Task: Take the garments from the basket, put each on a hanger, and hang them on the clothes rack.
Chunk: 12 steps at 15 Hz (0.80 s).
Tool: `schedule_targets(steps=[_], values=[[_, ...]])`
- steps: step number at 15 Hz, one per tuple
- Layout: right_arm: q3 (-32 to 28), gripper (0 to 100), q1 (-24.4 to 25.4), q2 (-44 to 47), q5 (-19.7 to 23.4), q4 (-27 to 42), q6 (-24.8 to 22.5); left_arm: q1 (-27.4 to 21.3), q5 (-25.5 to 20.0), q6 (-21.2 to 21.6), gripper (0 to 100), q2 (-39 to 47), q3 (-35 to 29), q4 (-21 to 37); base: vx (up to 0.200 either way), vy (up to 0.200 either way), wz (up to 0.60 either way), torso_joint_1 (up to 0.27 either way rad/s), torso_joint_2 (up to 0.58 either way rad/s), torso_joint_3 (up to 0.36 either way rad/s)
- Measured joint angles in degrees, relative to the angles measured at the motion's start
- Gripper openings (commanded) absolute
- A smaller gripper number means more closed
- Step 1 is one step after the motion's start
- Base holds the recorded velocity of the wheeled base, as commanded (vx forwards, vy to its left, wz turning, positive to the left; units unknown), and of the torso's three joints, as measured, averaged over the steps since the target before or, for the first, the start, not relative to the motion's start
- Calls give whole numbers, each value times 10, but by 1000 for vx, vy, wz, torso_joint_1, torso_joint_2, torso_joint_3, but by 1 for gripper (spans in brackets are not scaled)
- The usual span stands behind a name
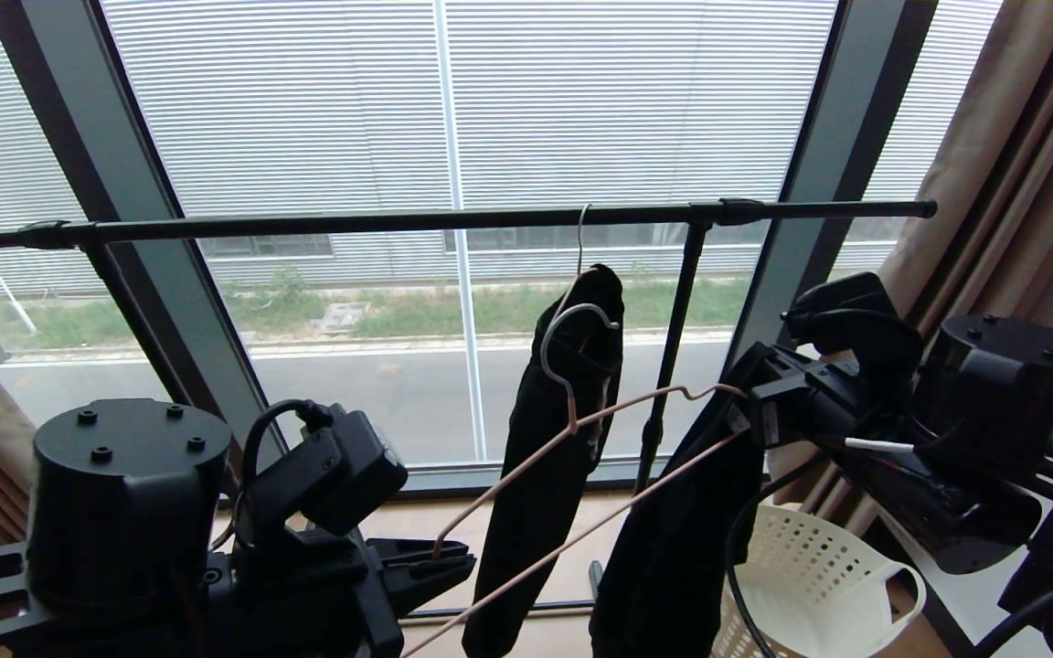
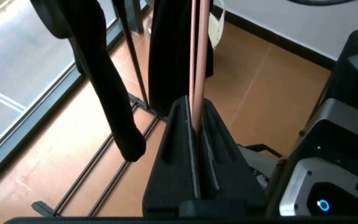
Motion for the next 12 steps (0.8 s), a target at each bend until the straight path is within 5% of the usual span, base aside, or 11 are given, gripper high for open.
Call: schedule_targets(steps=[12], values=[[10,0,84,-9,-20,-1,0,5,15,-4,0,30,-48,-1,0,0,0,0,0,0]])
